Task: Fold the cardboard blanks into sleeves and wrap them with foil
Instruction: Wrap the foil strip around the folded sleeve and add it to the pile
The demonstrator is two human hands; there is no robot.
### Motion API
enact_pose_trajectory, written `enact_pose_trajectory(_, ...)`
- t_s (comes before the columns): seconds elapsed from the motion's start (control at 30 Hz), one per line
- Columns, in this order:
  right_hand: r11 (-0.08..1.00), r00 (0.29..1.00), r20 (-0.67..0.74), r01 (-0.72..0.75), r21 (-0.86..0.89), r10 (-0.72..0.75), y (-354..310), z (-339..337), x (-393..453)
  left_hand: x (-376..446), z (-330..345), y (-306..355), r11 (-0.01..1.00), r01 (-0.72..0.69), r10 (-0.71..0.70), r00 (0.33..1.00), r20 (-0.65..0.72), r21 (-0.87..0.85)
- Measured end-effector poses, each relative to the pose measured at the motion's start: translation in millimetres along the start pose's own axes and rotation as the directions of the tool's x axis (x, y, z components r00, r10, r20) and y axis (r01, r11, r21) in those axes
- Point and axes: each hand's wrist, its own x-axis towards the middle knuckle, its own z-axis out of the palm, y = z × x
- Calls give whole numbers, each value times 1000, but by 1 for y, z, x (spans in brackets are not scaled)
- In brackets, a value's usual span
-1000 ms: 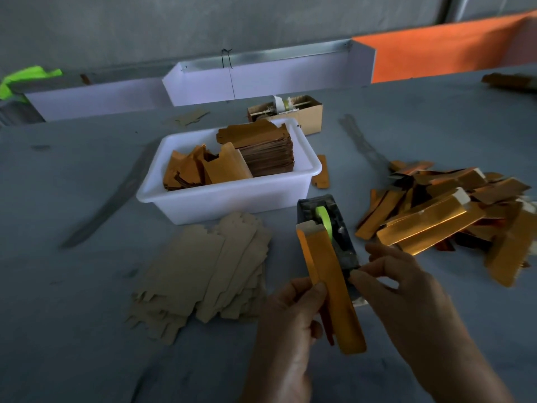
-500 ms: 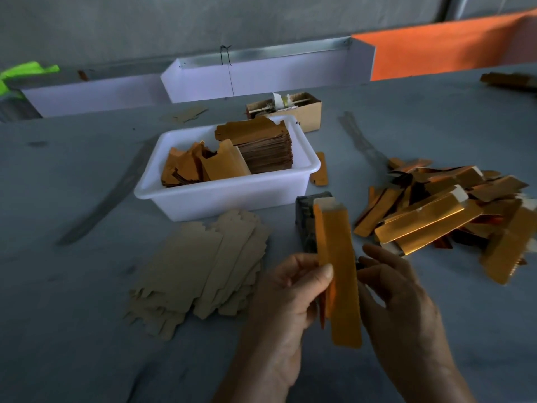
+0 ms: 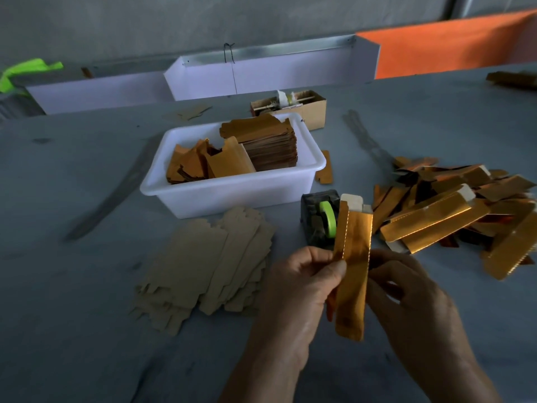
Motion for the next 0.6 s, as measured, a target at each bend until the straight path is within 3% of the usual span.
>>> enact_pose_trajectory(0.17,997,998,-56,-7,77,11,-1,-18,3,-8,-3,4,1000,18,-18,1000,6,-7)
enact_pose_trajectory(0.33,951,996,69,24,307,-47,-15,-41,11,-13,-6,10,995,12,-12,1000,1,-95)
enact_pose_trajectory(0.43,949,978,166,69,307,-124,-25,-43,11,-15,-7,12,987,23,-21,1000,14,-158)
enact_pose_trajectory(0.6,966,956,234,125,225,-178,-37,-37,9,-17,-8,11,992,30,-28,999,15,-122)
